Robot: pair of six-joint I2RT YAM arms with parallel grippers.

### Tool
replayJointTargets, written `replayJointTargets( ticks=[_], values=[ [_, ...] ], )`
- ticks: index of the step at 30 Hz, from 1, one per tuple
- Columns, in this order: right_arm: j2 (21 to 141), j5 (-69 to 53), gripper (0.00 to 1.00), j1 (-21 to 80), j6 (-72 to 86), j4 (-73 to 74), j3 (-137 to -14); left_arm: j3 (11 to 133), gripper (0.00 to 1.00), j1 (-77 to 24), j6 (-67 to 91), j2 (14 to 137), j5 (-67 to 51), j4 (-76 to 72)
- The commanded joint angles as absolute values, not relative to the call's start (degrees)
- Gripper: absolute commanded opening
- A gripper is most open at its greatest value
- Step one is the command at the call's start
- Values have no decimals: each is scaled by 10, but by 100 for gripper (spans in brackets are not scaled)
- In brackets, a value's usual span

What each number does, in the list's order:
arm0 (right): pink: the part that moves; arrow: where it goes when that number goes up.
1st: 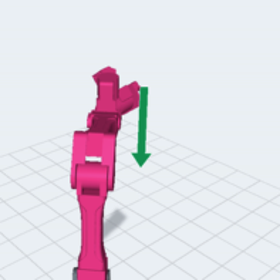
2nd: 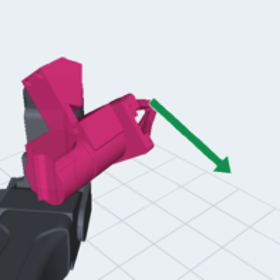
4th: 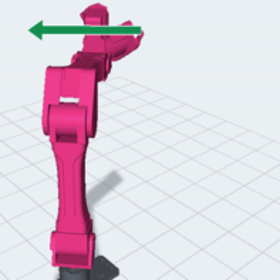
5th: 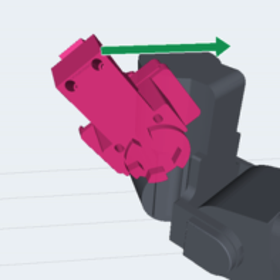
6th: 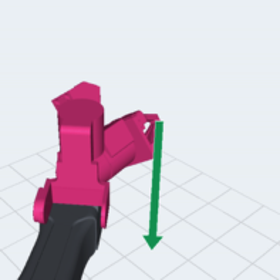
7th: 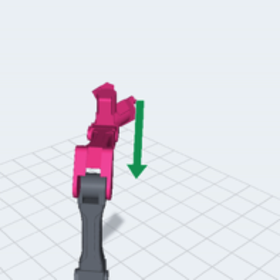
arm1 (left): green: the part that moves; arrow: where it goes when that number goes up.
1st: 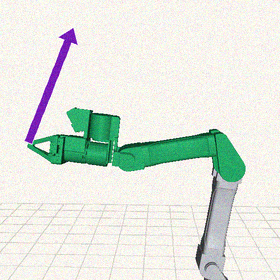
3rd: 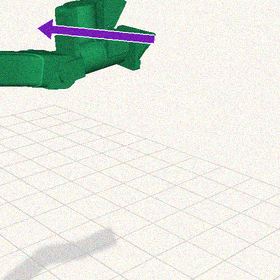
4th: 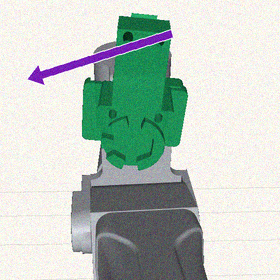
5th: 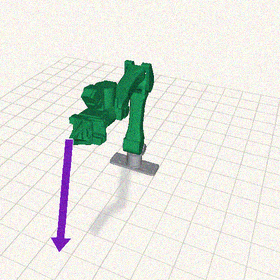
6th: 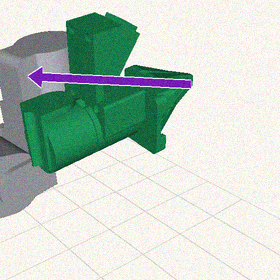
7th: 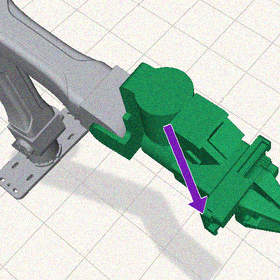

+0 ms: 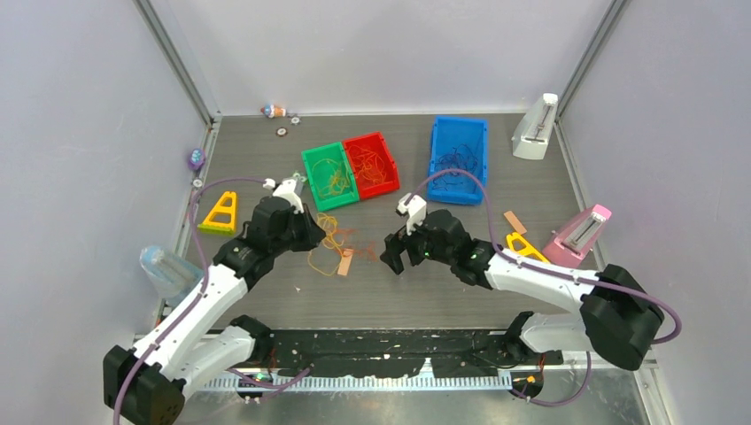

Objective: Untangle the cables

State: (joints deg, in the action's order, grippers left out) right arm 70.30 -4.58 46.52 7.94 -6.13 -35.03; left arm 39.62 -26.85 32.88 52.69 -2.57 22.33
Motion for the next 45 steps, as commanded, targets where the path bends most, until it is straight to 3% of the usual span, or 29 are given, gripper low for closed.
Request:
replayJointTargets(
  ticks=[1,7,16,28,35,45],
  values=[
    [732,-34,92,501,54,-155,-371,420,0,-265,309,487,-7,234],
    [799,-47,89,570,6,-236,-401,440,0,-265,306,459,-38,259],
    [903,35,98,596,-27,-284,-456,461,0,-264,298,431,-57,283],
    [840,49,99,596,-15,-367,-351,482,0,-264,292,428,-128,282],
    [835,69,100,597,-21,-441,-315,566,0,-265,279,439,-188,361],
    [857,32,100,606,-46,-484,-347,653,0,-265,261,446,-232,420]
  ],
)
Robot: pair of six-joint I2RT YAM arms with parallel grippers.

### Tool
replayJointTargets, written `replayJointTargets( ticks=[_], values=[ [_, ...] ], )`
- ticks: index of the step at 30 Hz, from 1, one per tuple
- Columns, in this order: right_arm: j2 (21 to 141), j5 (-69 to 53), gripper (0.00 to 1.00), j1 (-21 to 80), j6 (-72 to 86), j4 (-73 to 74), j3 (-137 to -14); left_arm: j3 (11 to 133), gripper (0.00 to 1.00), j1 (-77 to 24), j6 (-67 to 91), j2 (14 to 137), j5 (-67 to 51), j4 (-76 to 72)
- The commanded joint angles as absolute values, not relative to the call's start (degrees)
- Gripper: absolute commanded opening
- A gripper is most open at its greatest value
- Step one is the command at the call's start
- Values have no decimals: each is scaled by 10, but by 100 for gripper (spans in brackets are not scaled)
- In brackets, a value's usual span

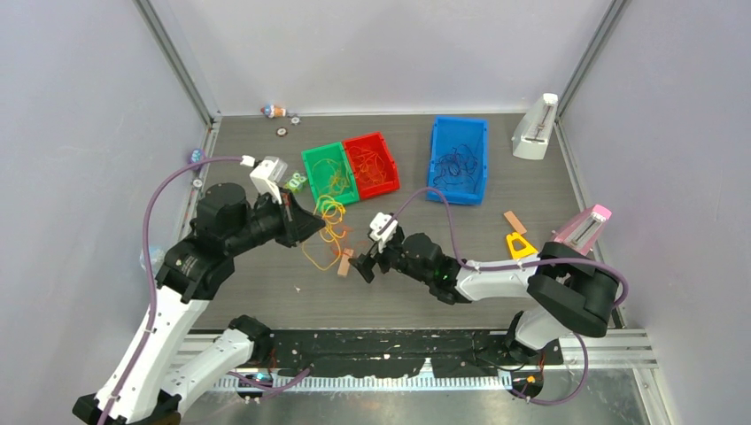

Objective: Untangle the cables

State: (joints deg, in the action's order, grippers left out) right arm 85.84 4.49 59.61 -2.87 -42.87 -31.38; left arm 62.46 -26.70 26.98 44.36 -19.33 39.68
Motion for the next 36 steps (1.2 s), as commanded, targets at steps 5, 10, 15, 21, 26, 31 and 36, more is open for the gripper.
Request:
replayJointTargets(
  ticks=[5,10,15,21,26,31,36],
  values=[
    [896,18,100,614,-47,-491,-393,669,0,-265,275,447,-258,415],
    [960,14,88,617,-31,-503,-442,678,0,-265,294,445,-289,398],
    [961,61,10,616,-2,-509,-449,671,0,-265,302,440,-278,392],
    [874,157,5,605,30,-461,-399,643,0,-265,282,440,-150,408],
    [786,184,5,596,52,-410,-346,600,6,-265,282,438,-101,383],
    [697,218,5,580,76,-291,-339,553,59,-265,273,435,-66,353],
    [653,179,5,535,105,-162,-385,496,84,-265,267,441,-78,312]
  ],
)
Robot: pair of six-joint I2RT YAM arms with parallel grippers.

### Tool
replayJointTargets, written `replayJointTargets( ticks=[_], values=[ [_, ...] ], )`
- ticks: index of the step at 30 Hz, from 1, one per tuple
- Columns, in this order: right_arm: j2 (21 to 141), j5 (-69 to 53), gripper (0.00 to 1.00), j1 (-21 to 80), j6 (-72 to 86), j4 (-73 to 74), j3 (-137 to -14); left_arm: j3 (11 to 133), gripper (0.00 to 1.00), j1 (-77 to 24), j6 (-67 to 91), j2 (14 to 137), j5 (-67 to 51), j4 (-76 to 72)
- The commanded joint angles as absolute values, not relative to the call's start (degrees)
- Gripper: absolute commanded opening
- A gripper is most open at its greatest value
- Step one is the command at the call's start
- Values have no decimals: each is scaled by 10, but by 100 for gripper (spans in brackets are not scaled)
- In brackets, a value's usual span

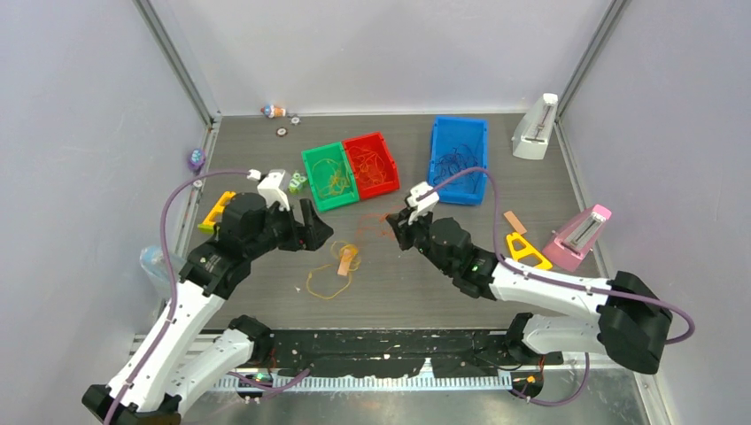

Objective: Untangle the cables

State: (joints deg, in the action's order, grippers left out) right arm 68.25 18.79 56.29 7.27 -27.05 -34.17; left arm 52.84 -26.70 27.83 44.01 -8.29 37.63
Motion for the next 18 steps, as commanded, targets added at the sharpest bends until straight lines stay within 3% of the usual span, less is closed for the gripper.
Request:
replayJointTargets(
  ticks=[1,10,18],
  values=[
    [651,174,5,525,106,-122,-404,484,85,-265,265,445,-87,303],
    [650,155,5,506,125,-22,-430,432,83,-296,255,543,-69,297],
    [633,185,5,493,156,25,-435,447,81,-402,263,638,-19,244]
  ],
)
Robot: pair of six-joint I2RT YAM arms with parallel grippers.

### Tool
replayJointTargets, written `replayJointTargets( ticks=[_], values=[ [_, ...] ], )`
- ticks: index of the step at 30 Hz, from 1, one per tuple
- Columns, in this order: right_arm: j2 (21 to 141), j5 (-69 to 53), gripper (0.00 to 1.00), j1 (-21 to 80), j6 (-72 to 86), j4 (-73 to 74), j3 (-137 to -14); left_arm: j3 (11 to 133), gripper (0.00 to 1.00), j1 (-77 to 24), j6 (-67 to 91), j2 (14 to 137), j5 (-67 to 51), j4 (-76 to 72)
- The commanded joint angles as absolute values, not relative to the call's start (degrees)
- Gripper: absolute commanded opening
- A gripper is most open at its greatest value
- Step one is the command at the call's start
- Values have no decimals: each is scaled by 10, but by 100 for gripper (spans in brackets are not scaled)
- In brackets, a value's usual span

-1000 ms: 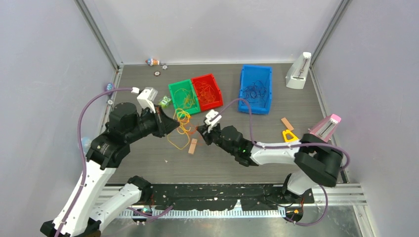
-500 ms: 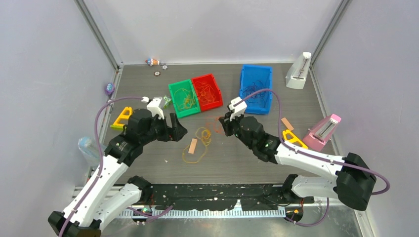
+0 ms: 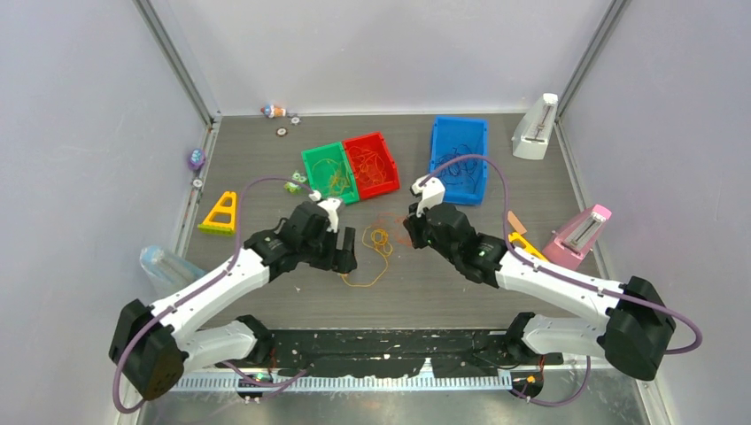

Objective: Untangle the cables

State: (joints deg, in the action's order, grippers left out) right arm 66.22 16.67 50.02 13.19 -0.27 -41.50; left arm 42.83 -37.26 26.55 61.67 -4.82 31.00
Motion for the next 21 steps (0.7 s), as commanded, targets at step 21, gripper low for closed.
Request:
replayJointTargets(
  ticks=[21],
  values=[
    [573,180,5,486,133,36,-405,541,51,-388,318,885,12,70]
  ],
)
